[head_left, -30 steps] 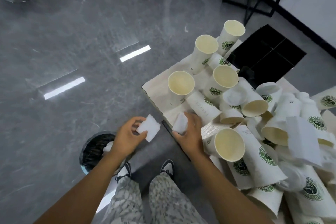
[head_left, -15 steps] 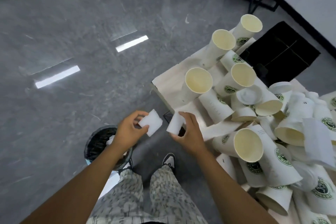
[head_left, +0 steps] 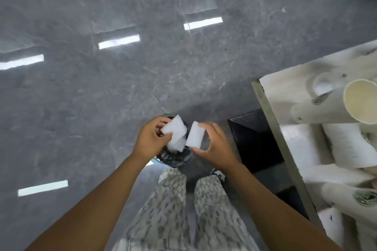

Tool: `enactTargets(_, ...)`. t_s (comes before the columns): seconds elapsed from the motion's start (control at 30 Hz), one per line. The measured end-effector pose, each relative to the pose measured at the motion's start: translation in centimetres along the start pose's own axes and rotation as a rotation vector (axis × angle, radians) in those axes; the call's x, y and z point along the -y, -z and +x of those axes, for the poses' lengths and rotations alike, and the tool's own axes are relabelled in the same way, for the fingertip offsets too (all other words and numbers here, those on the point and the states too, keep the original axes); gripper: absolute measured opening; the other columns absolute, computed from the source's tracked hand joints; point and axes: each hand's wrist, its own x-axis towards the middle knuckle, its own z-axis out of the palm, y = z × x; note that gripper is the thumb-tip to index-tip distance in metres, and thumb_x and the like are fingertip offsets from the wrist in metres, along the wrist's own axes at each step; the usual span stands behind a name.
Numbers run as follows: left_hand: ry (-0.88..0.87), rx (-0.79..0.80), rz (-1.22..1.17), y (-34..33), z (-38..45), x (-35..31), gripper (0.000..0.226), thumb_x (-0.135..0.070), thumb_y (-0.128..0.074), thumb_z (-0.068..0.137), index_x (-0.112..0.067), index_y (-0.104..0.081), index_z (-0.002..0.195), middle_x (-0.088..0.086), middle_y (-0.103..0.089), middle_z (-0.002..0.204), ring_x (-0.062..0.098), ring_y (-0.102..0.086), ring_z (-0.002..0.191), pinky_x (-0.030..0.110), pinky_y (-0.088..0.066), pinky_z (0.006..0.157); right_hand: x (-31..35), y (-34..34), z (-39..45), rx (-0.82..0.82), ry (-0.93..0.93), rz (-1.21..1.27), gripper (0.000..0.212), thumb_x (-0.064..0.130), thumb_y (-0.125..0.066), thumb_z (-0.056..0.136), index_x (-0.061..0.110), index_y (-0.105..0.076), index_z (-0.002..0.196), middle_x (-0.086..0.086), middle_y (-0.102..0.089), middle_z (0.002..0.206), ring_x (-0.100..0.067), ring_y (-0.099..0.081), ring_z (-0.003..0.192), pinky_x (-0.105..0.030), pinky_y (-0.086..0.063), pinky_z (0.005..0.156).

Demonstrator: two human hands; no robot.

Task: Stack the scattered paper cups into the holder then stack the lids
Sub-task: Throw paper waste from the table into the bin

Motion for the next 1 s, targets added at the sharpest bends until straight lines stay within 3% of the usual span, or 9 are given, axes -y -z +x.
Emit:
enactTargets(0.1,0.041,-0.035,0.017,0.3,0.8,4.4,0.050,-0.001,-0.082,0.079,-0.046,-0.069,0.098,0.002,-0.070,0.099,0.029,-0.068,0.082,0.041,-0.061,0.076,-1.0,-3.8,1.5,0.083,0.012,0.004,0.074,0.037,-0.087,0.074,0.019,-0.053,0.136,0.001,-0.049,0.139,-0.021,-0.049,0.127,-0.037,-0.046,0.104)
enactTargets(0.27,0.064,-0.018,0.064,-0.5,1.8,10.6,0.038,0.002,-0.080,0.080,-0.023,-0.071,0.107,0.004,-0.068,0.099,0.020,-0.064,0.077,0.033,-0.056,0.077,-4.1,-9.7,3.0,0.184,0.009,-0.014,0.072,0.033,-0.090,0.074,0.012,-0.056,0.133,-0.005,-0.051,0.141,-0.019,-0.052,0.126,-0.034,-0.049,0.101)
enactTargets(0.47,0.031,-0.001,0.171,-1.5,3.2,15.5,0.038,-0.003,-0.080,0.078,-0.020,-0.073,0.111,0.001,-0.067,0.099,0.021,-0.065,0.080,0.040,-0.059,0.075,-7.1,-13.6,4.8,0.233,-0.010,-0.055,0.073,0.031,-0.092,0.074,0.012,-0.056,0.134,-0.006,-0.052,0.140,-0.021,-0.055,0.122,-0.034,-0.052,0.094)
enactTargets(0.57,0.044,0.010,0.184,-1.9,4.0,16.6,0.038,-0.004,-0.081,0.079,-0.022,-0.072,0.111,0.001,-0.063,0.103,0.017,-0.065,0.082,0.036,-0.058,0.076,-8.0,-14.5,5.8,0.277,-0.008,-0.098,0.074,0.032,-0.091,0.076,0.013,-0.055,0.137,-0.004,-0.049,0.145,-0.022,-0.051,0.125,-0.034,-0.048,0.097)
enactTargets(0.73,0.059,0.019,0.193,-1.9,4.2,17.2,0.039,-0.007,-0.083,0.080,-0.021,-0.070,0.113,-0.002,-0.058,0.111,0.015,-0.064,0.090,0.032,-0.058,0.082,-8.6,-15.3,6.6,0.328,-0.024,-0.135,0.082,0.035,-0.090,0.076,0.015,-0.050,0.144,-0.003,-0.044,0.151,-0.027,-0.047,0.134,-0.044,-0.047,0.106)
enactTargets(1.0,0.034,0.034,0.153,-1.3,3.3,14.5,0.040,-0.009,-0.085,0.080,-0.020,-0.070,0.115,-0.002,-0.062,0.114,0.015,-0.066,0.095,0.037,-0.058,0.087,-6.5,-13.3,6.2,0.250,-0.040,-0.091,0.077,0.038,-0.086,0.079,0.016,-0.050,0.144,-0.001,-0.049,0.146,-0.021,-0.049,0.133,-0.042,-0.046,0.109)
